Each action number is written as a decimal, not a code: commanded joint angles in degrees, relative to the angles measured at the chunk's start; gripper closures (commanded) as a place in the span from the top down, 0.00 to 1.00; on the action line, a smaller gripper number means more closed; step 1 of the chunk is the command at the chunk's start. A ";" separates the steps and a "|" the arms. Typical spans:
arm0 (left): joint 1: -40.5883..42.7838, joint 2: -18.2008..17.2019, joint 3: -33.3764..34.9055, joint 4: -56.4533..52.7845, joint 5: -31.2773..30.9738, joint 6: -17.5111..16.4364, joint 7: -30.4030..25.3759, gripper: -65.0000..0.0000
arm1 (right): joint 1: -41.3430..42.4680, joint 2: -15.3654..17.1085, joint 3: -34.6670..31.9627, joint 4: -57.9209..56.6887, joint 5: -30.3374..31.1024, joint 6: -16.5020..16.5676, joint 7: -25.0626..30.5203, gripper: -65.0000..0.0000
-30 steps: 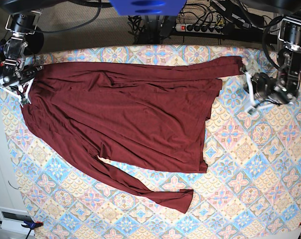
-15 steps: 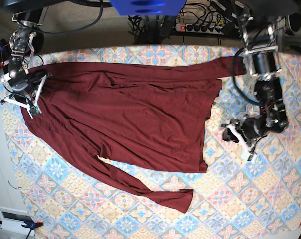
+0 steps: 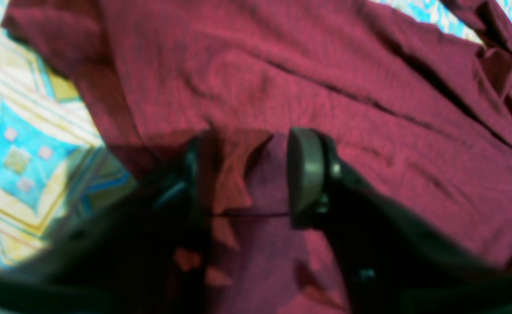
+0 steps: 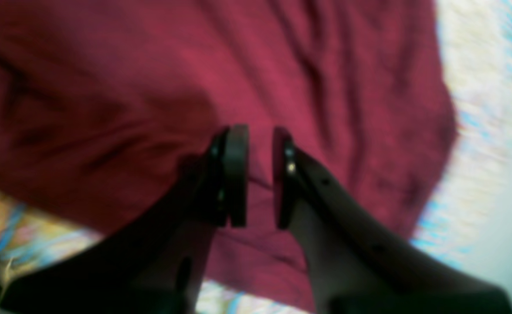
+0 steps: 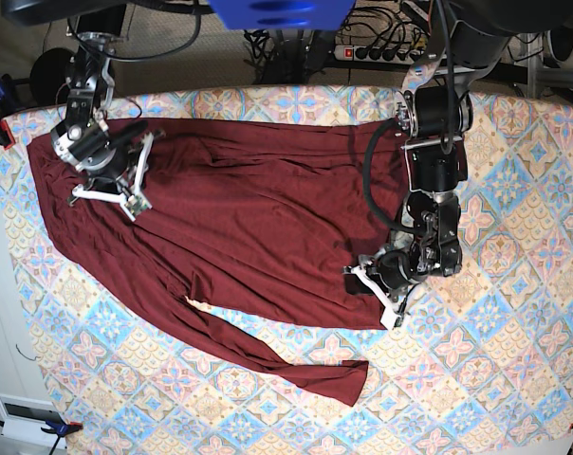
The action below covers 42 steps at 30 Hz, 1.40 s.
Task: Layout the t-shirt on the table in an organized manner, then fold the t-shirt properly
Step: 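Release the sleeve and move both grippers down along the shirt sides, then grasp the shirt side edges with both grippers and pull them outward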
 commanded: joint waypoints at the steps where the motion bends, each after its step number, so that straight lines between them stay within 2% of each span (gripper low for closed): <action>1: -1.01 -0.37 0.87 -0.17 1.87 0.82 -0.55 0.10 | 1.70 1.00 0.56 0.87 -0.29 -0.56 0.92 0.15; 2: -1.01 -0.98 1.31 -0.34 2.83 0.82 -1.52 0.00 | 1.96 1.00 0.56 0.78 -0.29 -0.56 0.92 0.15; 17: -1.18 -19.00 2.63 -2.01 4.24 0.82 -7.41 0.00 | 8.73 1.00 0.83 0.34 -0.37 -0.56 0.92 0.15; 22: -1.18 -21.91 2.45 -2.01 4.15 0.82 -8.20 0.00 | 12.07 2.59 0.48 -2.30 -0.46 -0.56 0.66 0.15; 26: -1.18 -21.82 2.54 -2.01 4.06 0.74 -7.67 0.00 | 13.48 2.85 0.39 -5.11 -0.46 -0.56 0.48 0.15; 27: -1.01 -21.64 2.63 -2.01 4.06 0.65 -7.32 0.01 | 13.48 3.20 0.39 -5.81 -0.46 -0.56 0.48 0.15; 28: -0.92 -21.55 2.63 -2.01 3.89 0.56 -6.44 0.06 | 13.48 3.64 0.30 -6.60 -0.46 -0.56 0.48 0.15; 32: -0.92 -21.91 2.72 -1.66 -2.62 0.30 0.94 0.40 | 14.09 3.99 0.30 -11.53 -0.46 -0.56 1.10 0.16; 34: -0.83 -21.99 2.72 -1.22 -6.75 0.03 2.79 0.50 | 17.26 3.99 0.30 -13.99 -0.46 -0.56 1.18 0.21; 38: 2.77 -23.75 2.45 5.19 -13.43 -0.67 5.87 0.48 | 23.50 3.99 0.30 -19.53 -0.46 -0.56 1.45 0.35; 42: 7.17 -23.93 2.28 14.07 -17.39 -0.49 6.92 0.47 | 30.88 3.99 -2.42 -26.39 -0.46 -0.56 1.54 0.40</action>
